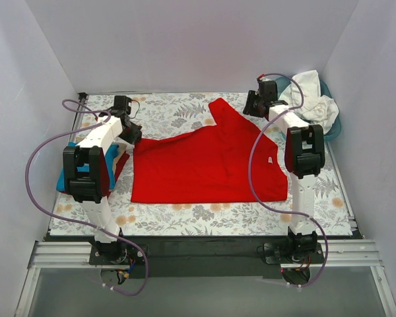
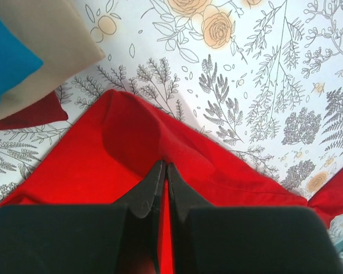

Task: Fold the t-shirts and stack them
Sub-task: Fold the tshirt

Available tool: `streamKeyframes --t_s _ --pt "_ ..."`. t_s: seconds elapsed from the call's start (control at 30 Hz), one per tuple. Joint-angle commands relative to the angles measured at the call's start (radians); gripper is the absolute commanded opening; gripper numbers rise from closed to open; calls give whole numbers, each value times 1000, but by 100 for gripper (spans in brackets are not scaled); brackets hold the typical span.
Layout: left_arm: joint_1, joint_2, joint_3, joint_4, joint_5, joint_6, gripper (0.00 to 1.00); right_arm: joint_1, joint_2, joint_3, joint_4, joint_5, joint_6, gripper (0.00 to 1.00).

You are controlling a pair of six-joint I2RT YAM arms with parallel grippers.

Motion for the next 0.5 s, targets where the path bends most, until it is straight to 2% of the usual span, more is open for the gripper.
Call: streamKeyframes --t_s 0.0,0.3,0.47 --pt "10 7 48 6 21 20 0 -4 38 18 -51 59 -22 48" --pt "17 47 80 10 44 19 0 0 78 38 -98 85 -42 46" --pt "17 53 88 14 50 16 0 13 104 60 -134 99 -59 38"
